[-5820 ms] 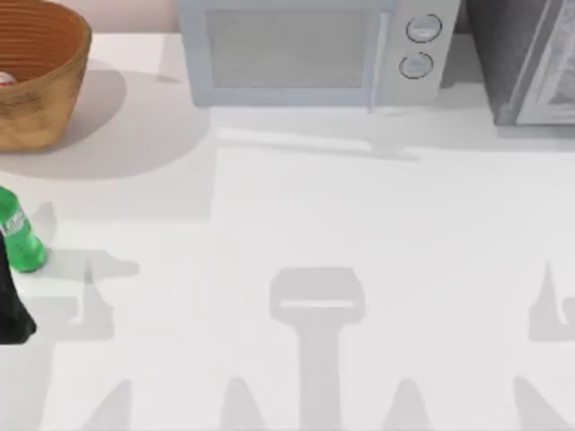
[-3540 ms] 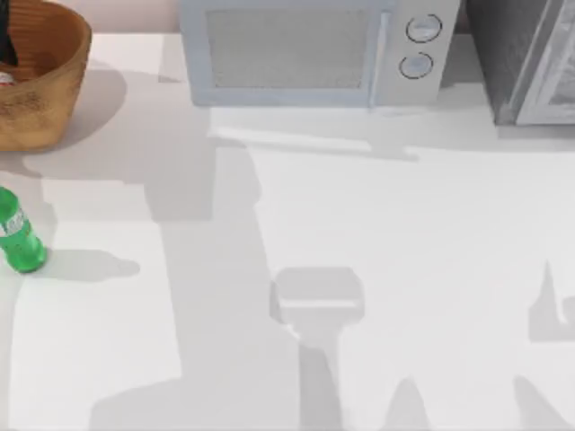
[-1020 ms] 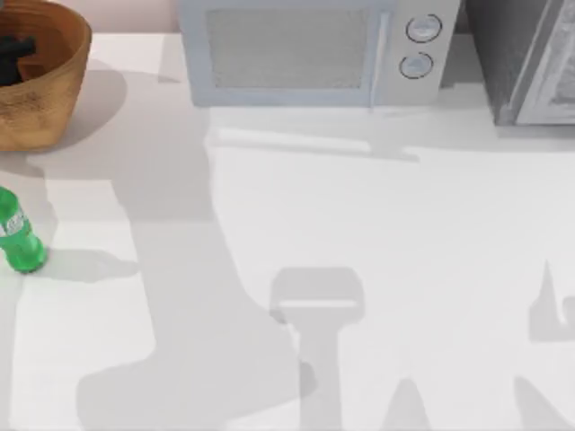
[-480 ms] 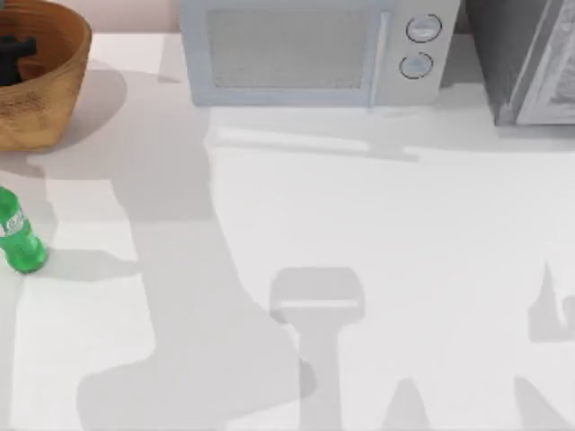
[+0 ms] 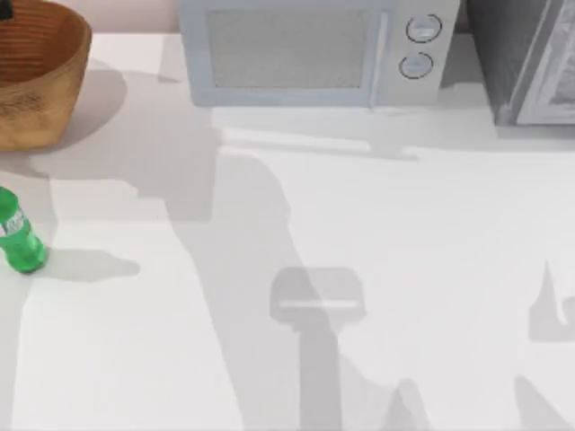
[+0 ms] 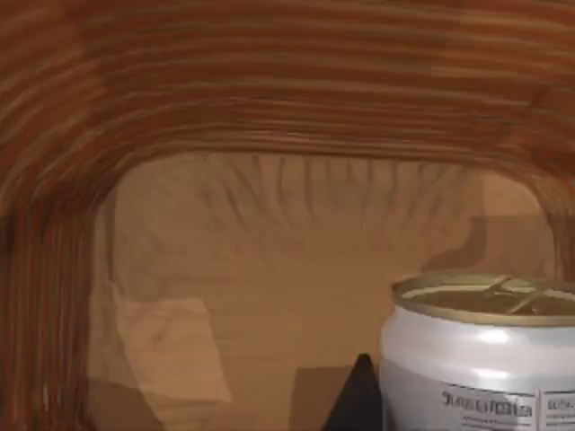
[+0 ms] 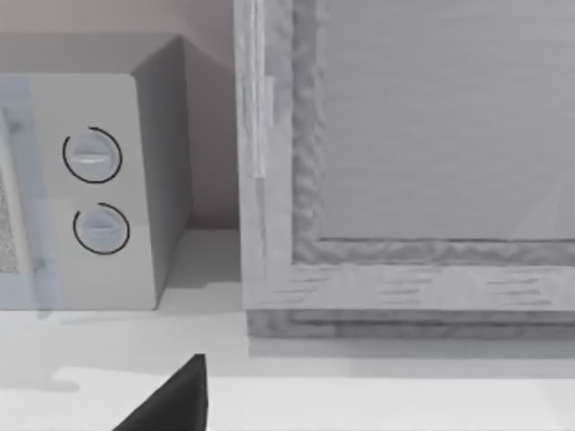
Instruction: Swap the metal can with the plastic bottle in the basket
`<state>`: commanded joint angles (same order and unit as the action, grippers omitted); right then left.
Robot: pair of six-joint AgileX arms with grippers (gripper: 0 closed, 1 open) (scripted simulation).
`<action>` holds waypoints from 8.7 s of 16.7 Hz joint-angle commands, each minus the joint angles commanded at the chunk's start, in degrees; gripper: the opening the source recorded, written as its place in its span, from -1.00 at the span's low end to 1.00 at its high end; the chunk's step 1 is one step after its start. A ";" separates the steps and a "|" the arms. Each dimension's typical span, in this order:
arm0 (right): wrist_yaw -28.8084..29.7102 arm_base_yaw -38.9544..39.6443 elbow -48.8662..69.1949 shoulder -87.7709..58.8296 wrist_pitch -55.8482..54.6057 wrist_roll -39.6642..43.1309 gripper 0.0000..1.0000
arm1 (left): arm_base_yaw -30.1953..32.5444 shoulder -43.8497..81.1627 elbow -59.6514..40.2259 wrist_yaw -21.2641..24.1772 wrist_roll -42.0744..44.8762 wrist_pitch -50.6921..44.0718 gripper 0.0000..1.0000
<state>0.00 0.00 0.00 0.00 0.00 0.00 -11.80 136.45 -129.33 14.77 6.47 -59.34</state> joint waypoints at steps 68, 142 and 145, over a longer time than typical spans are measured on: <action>0.00 0.00 0.00 0.00 0.00 0.00 1.00 | 30.49 -2.61 66.90 51.37 -4.61 130.44 -1.00; 0.00 0.00 0.00 0.00 0.00 0.00 1.00 | 11.58 -134.56 129.61 -14.79 -6.51 60.30 1.00; 0.00 0.00 0.00 0.00 0.00 0.00 1.00 | 10.73 -128.20 130.38 -14.75 -6.55 64.76 1.00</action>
<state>0.00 0.00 0.00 0.00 0.00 0.00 -1.07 8.26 1.05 0.02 -0.08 5.42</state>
